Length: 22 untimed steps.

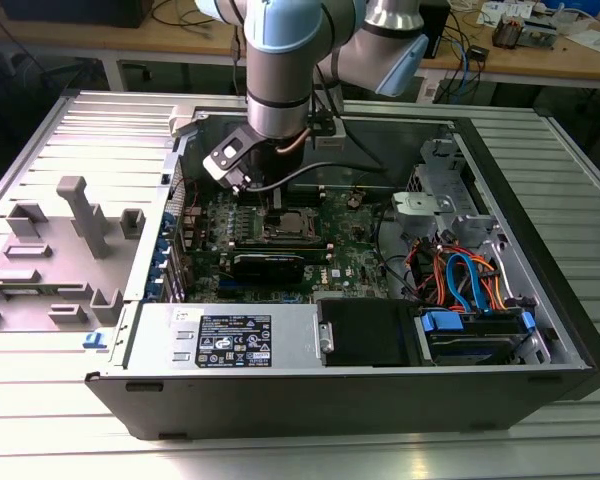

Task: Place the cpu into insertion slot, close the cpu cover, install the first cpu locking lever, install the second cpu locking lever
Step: 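Close the cpu cover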

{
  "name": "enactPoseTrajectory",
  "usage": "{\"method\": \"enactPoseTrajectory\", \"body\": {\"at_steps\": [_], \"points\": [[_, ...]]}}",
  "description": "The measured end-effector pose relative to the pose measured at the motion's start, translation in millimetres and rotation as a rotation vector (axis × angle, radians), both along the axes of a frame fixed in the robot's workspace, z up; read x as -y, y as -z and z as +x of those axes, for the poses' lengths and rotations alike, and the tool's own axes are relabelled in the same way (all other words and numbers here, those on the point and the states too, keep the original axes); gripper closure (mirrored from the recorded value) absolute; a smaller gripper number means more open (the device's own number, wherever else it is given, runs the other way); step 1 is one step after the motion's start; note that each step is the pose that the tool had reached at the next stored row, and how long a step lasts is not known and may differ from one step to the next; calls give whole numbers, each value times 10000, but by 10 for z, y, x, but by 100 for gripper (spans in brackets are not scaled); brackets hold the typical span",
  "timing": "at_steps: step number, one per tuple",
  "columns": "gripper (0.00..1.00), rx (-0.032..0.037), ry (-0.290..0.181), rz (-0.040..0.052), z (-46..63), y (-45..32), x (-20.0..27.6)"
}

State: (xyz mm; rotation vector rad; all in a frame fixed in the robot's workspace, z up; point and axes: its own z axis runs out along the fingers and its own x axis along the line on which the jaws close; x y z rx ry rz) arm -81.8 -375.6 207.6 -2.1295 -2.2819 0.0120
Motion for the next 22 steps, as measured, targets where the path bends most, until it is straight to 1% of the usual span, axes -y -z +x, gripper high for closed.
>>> {"method": "enactPoseTrajectory", "body": {"at_steps": [3, 7, 12, 15, 22], "points": [[89, -1, 0, -2, 0, -26, 1], [89, -2, -2, -3, 10, -33, 1], [89, -1, 1, -2, 105, -33, 0], [89, -1, 0, -2, 234, -33, -4], [89, -1, 0, -2, 251, -33, -4]]}}
